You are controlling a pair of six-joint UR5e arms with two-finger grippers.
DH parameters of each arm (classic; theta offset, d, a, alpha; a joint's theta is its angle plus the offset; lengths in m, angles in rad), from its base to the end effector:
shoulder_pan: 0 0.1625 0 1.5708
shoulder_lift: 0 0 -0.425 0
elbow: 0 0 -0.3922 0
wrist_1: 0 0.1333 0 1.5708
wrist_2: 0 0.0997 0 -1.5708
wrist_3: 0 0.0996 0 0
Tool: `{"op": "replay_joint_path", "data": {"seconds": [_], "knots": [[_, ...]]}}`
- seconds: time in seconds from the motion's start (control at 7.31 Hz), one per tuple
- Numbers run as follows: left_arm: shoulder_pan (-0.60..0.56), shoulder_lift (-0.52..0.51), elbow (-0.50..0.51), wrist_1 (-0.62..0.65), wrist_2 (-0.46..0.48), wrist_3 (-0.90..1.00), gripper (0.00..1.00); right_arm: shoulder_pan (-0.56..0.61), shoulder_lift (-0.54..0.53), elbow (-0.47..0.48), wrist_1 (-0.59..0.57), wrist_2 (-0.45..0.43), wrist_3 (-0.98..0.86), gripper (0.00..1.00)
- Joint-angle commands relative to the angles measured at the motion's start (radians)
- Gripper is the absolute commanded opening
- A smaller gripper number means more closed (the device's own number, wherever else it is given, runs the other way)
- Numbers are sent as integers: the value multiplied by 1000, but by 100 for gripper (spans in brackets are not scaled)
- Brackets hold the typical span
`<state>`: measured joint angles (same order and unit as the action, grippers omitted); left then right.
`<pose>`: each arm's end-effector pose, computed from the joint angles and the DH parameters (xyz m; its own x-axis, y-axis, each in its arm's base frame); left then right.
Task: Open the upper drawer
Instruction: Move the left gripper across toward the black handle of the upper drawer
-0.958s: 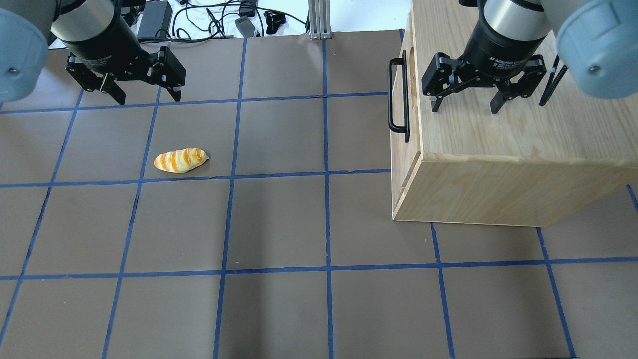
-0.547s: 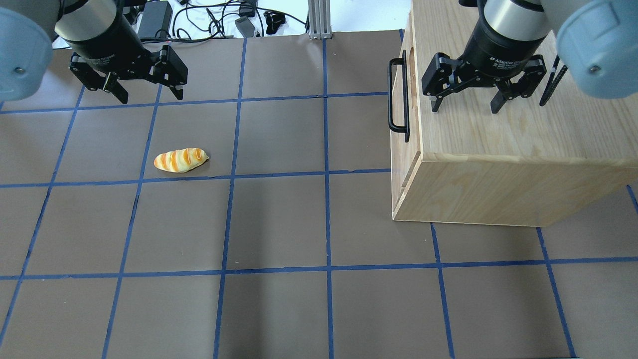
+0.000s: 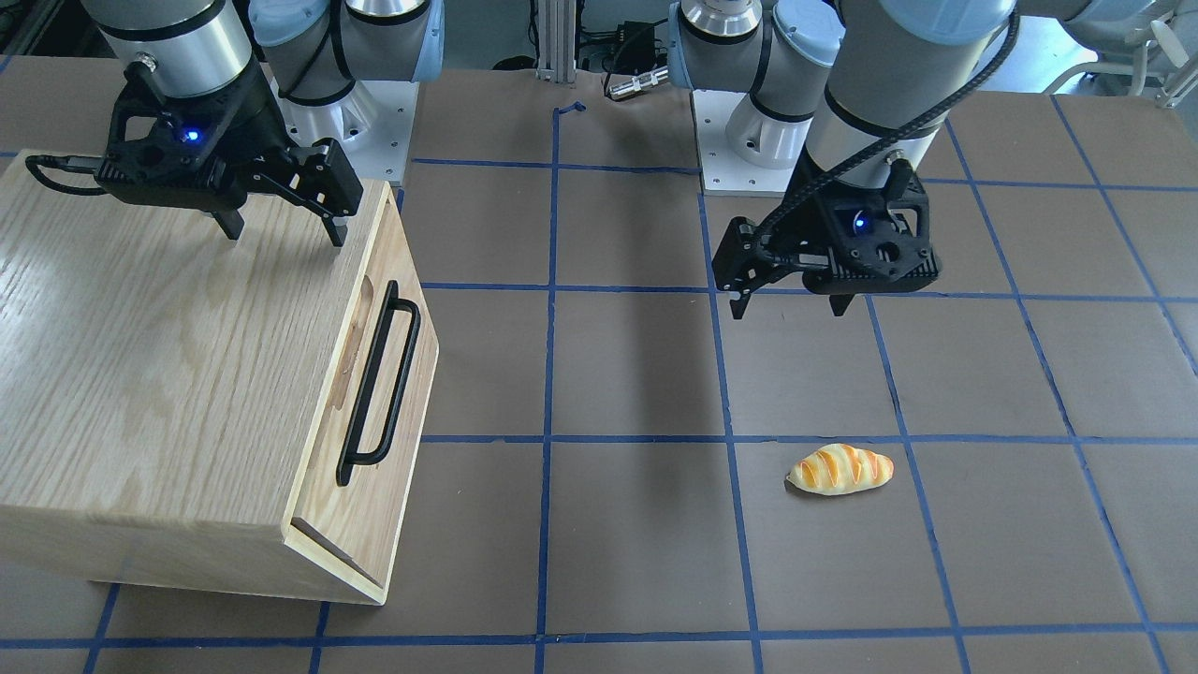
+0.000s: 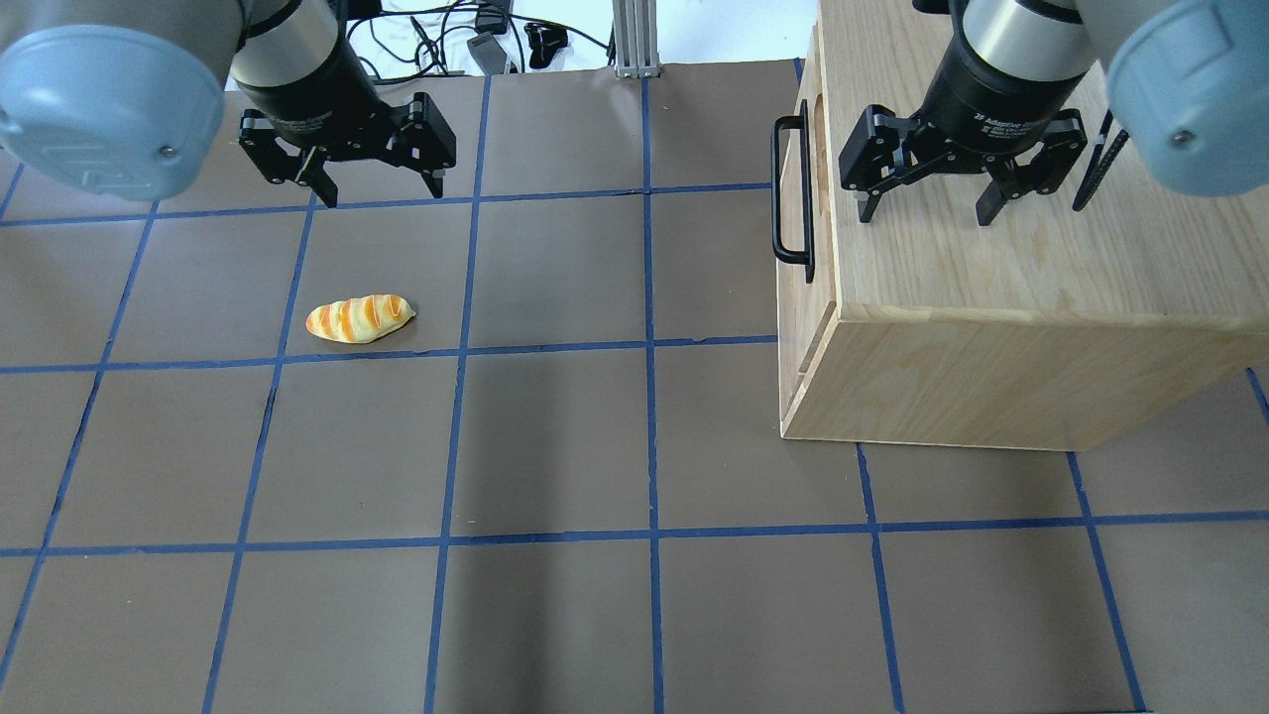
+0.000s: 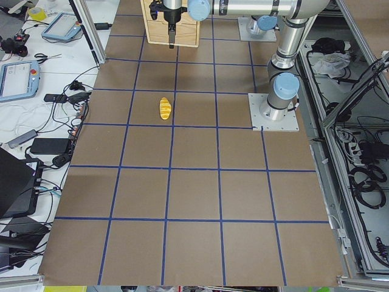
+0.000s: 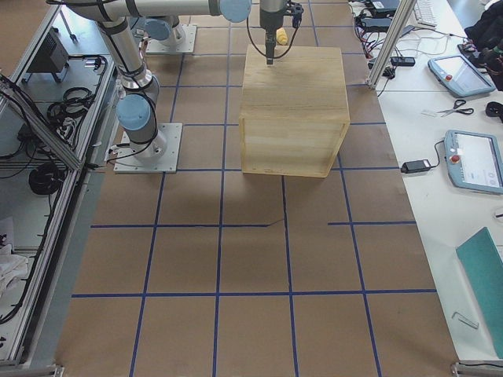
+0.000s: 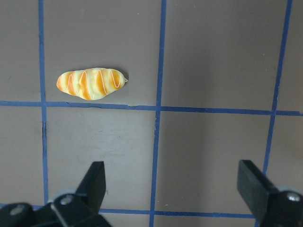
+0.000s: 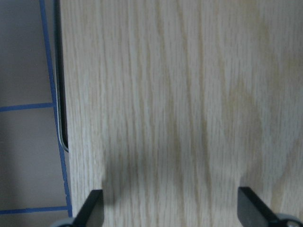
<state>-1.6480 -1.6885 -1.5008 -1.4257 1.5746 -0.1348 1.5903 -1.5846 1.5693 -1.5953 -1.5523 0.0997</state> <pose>-0.1750 -0.5387 0.4764 -0.9983 -0.0573 0.0093 -0.0579 0.9936 -0.0969 0.1447 -0.4871 0.4979 -0.9966 0.0793 -0.0223 0.0801 0.9961 -0.0378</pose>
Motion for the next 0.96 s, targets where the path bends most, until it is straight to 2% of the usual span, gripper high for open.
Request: {"op": "replay_joint_path", "data": {"seconds": [0.0, 0.27, 0.55, 0.82], "knots": [[-61, -51, 40, 42, -91, -87, 100, 0, 0, 0, 0, 0, 0, 100], [-145, -104, 65, 82, -97, -161, 100, 0, 0, 0, 0, 1, 0, 100], [-180, -172, 109, 131, -174, -219, 100, 0, 0, 0, 0, 0, 0, 100], [-228, -230, 158, 131, -189, -284, 100, 0, 0, 0, 0, 0, 0, 100]]}}
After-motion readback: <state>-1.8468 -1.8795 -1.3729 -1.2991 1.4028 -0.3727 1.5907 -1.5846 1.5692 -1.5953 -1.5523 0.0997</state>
